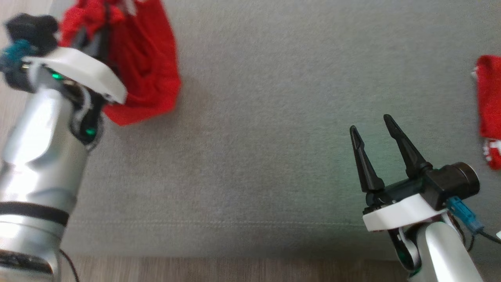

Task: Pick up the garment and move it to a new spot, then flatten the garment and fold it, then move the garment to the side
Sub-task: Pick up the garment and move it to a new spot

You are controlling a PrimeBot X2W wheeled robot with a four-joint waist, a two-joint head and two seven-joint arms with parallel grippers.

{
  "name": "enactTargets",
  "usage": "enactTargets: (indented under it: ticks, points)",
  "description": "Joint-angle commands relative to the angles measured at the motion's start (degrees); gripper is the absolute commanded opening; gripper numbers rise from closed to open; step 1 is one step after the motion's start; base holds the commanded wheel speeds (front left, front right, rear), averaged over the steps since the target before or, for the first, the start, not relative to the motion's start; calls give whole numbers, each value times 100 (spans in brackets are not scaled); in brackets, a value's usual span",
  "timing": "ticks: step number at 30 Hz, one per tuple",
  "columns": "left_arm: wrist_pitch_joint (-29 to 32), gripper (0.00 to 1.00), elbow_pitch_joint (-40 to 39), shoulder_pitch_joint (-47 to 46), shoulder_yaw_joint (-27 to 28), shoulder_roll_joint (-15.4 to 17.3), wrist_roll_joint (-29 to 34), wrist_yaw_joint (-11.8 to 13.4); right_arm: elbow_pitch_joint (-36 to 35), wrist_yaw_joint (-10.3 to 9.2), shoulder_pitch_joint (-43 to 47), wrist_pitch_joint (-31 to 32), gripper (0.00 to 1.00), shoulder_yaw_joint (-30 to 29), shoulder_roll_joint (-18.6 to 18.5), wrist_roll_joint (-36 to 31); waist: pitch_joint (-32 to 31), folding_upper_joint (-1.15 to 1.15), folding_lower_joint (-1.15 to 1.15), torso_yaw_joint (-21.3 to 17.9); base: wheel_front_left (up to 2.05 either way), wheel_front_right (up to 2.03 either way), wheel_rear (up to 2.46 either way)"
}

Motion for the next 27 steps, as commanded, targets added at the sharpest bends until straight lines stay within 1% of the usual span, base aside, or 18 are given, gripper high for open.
enactTargets:
  ticks: [1, 7, 15, 19, 24, 25, 27]
  points:
    - [-65, 0, -301, -131, 76, 247, -26, 5, -216, -2, 16, -52, 100, 111, 59, 64, -295, 0, 0, -221, 0, 0, 0]
    - [-104, 0, -999, 378, -365, 115, -105, 5, -332, -2, 149, -52, 100, 156, 63, 263, -599, 0, 0, -679, 0, 0, 0]
    - [-117, 0, -1636, 970, -1001, -194, 8, 7, -431, -2, 178, -52, 100, 187, 63, 474, -615, 0, 0, -1363, 0, 0, 0]
    - [-120, 0, -1496, 1216, -1269, -436, 61, 7, -419, -2, 169, -52, 100, 176, 64, 559, -571, 0, 0, -1654, 0, 0, 0]
    - [-125, 0, -971, 1231, -1542, -666, 230, 6, -448, -2, 104, -52, 100, 240, 64, 604, -401, 0, 0, -1914, 0, 0, 0]
    - [-126, 0, -838, 1203, -1572, -695, 289, 6, -450, -2, 85, -52, 100, 253, 64, 612, -364, 0, 0, -1951, 0, 0, 0]
    - [-126, 0, -455, 1097, -1617, -697, 626, 31, -459, -2, 33, -52, 100, 318, 64, 638, -259, 0, 0, -2047, 0, 0, 0]
